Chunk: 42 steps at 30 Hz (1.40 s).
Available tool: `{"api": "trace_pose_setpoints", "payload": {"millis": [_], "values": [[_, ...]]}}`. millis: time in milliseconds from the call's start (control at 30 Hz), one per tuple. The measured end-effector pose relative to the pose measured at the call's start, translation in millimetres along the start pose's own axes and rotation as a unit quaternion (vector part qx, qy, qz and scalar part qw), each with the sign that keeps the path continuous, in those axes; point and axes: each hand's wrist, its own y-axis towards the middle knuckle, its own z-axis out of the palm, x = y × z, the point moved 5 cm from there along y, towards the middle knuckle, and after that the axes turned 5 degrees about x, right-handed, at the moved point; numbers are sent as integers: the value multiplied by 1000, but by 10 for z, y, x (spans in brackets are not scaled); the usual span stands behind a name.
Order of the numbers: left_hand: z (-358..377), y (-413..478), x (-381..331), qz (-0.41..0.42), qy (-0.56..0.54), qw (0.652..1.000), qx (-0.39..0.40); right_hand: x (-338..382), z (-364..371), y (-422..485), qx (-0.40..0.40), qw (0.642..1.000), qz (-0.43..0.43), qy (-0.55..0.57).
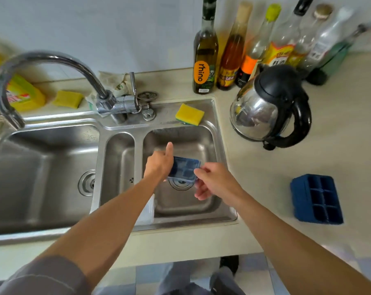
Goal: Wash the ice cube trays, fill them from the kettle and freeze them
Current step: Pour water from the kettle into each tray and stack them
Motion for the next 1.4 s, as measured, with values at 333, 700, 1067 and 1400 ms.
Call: {"api": "trace_pose_setpoints", "payload": {"millis": [333, 700, 1067, 1400], "values": [[-448, -556, -790, 121, 91, 988, -28, 885, -377, -400, -97, 972, -63, -206], [-773, -659, -1069, 183, 101, 977, -40, 1320, -253, -354, -116, 938, -119, -304], [-917, -655, -1015, 117, -163, 979, 30, 1399, -300, -162, -201, 966, -126, -105], [-777, -521, -792, 138, -192, 971, -27, 1432, -34, -12, -202, 966, -99, -131]]}}
